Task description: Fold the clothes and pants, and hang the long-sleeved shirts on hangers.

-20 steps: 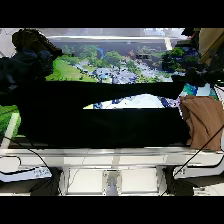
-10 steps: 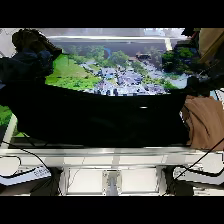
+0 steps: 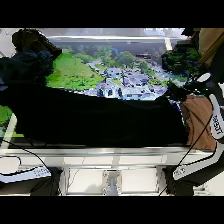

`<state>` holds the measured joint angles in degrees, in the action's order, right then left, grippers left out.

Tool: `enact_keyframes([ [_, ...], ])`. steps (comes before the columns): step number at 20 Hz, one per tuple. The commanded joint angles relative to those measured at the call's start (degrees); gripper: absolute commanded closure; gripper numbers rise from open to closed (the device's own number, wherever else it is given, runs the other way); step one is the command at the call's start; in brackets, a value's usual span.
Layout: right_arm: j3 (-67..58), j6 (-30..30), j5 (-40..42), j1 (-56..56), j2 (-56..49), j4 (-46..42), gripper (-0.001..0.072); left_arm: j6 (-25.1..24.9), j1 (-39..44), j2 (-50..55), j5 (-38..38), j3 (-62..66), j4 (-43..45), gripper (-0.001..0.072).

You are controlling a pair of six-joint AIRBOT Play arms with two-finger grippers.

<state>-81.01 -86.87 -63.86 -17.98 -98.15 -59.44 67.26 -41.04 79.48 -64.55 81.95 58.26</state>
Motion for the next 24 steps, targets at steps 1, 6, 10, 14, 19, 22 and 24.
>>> enact_keyframes([
  [1,-2.9,2.5,6.0,-0.2,-1.0,0.4,0.0378,0.0,0.0,0.2,0.0,0.0,0.0,0.0689],
  [6,-3.1,7.3,-10.0,-4.4,3.9,-7.5,0.0376,0.0,0.0,0.2,-0.1,0.0,0.0,0.0690],
  [10,6.4,10.4,-9.8,-5.6,9.1,-7.1,0.0376,0.0,0.0,0.2,-0.6,0.0,0.0,0.0690],
  [14,16.6,11.5,-1.3,-5.6,9.8,-5.4,0.0364,0.0,0.0,0.2,-1.1,0.0,0.0,0.0689],
  [19,19.6,16.7,6.3,-5.6,9.7,5.4,0.0367,0.0,0.0,0.2,-1.1,0.0,0.0,0.0690],
  [22,19.5,21.7,5.2,-5.6,9.8,11.3,0.0629,0.0,0.0,0.2,-1.2,0.0,0.0,0.0690],
  [24,18.6,22.1,1.4,-5.8,9.9,12.6,0.0702,0.0,0.0,0.2,-1.3,0.0,0.0,0.0690],
])
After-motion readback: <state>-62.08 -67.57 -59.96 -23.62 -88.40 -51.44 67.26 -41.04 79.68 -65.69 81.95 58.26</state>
